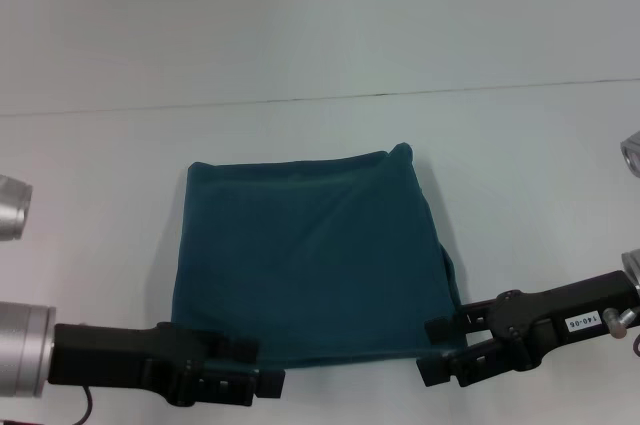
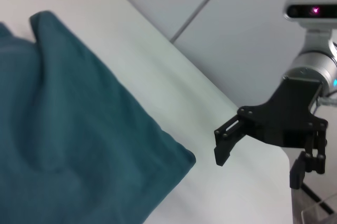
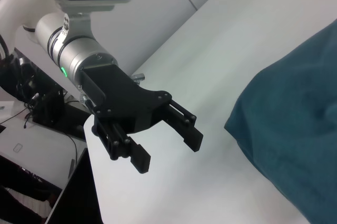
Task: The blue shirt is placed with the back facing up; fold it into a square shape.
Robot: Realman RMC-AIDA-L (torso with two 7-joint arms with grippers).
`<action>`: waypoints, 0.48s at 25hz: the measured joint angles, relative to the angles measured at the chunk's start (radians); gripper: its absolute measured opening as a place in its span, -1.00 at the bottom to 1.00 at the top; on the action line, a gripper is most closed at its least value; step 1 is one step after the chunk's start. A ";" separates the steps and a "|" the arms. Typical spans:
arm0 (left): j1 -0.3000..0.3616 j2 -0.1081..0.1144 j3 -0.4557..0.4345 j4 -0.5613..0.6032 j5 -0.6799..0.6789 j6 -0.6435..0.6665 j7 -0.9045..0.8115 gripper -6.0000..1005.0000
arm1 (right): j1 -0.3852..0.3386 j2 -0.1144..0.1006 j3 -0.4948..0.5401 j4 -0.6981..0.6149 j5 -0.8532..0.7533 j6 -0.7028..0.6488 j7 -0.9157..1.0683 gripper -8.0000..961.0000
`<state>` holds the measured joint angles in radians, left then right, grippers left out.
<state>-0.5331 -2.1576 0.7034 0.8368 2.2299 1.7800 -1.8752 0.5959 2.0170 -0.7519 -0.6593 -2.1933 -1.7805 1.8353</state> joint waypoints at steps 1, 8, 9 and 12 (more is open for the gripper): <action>0.001 -0.003 0.001 0.001 0.000 -0.001 0.019 0.52 | -0.001 -0.001 0.000 0.000 0.000 -0.001 0.000 0.92; -0.002 -0.005 0.003 -0.002 -0.020 -0.008 0.132 0.63 | 0.007 -0.006 -0.008 -0.001 0.000 -0.005 -0.006 0.92; 0.000 -0.005 0.003 -0.004 -0.027 -0.008 0.146 0.63 | 0.008 -0.007 -0.008 -0.002 0.000 -0.005 -0.008 0.92; 0.004 -0.005 0.003 -0.007 -0.044 -0.008 0.163 0.64 | 0.010 -0.008 -0.008 -0.007 0.000 -0.005 -0.011 0.92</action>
<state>-0.5296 -2.1628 0.7066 0.8301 2.1858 1.7717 -1.7126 0.6060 2.0090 -0.7601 -0.6665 -2.1932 -1.7855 1.8241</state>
